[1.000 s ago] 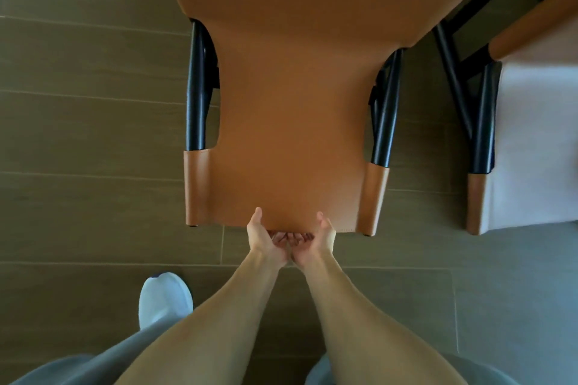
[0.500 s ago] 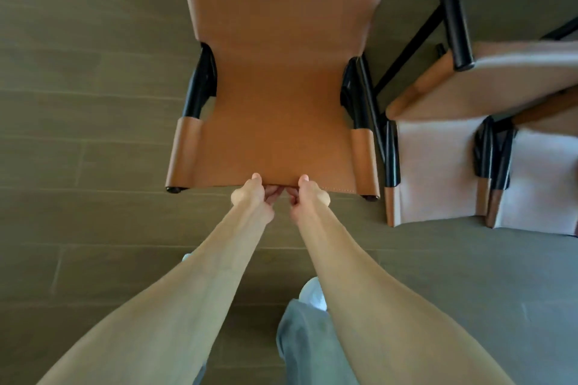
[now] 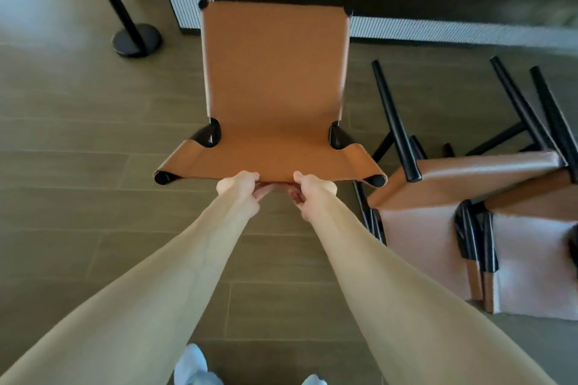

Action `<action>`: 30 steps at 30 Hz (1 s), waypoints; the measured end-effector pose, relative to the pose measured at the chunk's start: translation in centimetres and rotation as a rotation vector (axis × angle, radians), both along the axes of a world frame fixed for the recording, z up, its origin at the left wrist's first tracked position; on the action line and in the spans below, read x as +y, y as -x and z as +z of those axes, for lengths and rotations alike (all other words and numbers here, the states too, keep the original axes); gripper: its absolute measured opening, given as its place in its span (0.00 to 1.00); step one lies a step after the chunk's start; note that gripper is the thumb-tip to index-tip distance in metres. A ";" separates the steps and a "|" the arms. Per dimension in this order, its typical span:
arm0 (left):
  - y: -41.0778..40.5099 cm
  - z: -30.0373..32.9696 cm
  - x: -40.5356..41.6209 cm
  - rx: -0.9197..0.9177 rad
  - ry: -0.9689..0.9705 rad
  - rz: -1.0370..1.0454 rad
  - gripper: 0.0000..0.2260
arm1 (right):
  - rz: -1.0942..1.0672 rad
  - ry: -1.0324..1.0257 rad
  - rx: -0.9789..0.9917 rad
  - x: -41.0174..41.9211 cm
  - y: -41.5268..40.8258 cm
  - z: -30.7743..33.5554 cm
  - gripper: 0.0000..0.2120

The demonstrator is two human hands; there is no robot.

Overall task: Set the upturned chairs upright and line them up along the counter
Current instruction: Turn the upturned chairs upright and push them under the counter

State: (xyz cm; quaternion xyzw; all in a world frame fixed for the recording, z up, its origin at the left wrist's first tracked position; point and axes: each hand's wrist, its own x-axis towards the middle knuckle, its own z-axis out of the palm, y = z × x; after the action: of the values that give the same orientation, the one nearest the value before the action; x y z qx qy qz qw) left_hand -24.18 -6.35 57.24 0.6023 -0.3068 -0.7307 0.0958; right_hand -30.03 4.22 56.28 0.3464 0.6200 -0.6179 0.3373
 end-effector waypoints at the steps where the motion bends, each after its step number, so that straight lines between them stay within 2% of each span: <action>1: 1.0 0.4 -0.6 0.003 0.011 -0.003 0.09 | 0.011 0.022 0.026 -0.4 0.9 0.4 0.15; 4: 4.6 1.2 -2.7 0.002 0.028 0.002 0.08 | 0.015 0.073 0.101 -2.0 4.3 1.5 0.14; 8: 10.6 2.8 -6.4 0.070 0.091 0.010 0.14 | 0.018 0.116 0.151 -5.8 10.3 3.6 0.15; 12: 18.0 5.3 -9.9 0.163 0.124 0.035 0.12 | -0.031 0.129 0.228 -10.5 17.5 6.0 0.12; 15: 23.5 6.5 -13.3 0.209 0.084 0.005 0.14 | -0.077 0.127 0.263 -14.4 22.7 7.3 0.12; 20: 30.7 7.7 -18.1 0.179 0.071 -0.047 0.07 | -0.072 0.101 0.280 -18.7 29.9 8.3 0.15; 25: 35.4 7.9 -20.8 0.157 0.069 -0.051 0.10 | -0.073 0.063 0.276 -21.3 34.4 8.7 0.13; 30: 36.8 7.3 -21.0 0.102 0.107 -0.018 0.14 | -0.074 0.033 0.241 -21.8 35.5 8.9 0.12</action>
State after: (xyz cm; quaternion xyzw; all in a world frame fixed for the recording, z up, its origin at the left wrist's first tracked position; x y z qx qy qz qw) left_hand -61.00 -27.37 64.52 0.5556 -0.3454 -0.7439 0.1365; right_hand -65.55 -17.60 65.20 0.2865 0.6327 -0.6772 0.2428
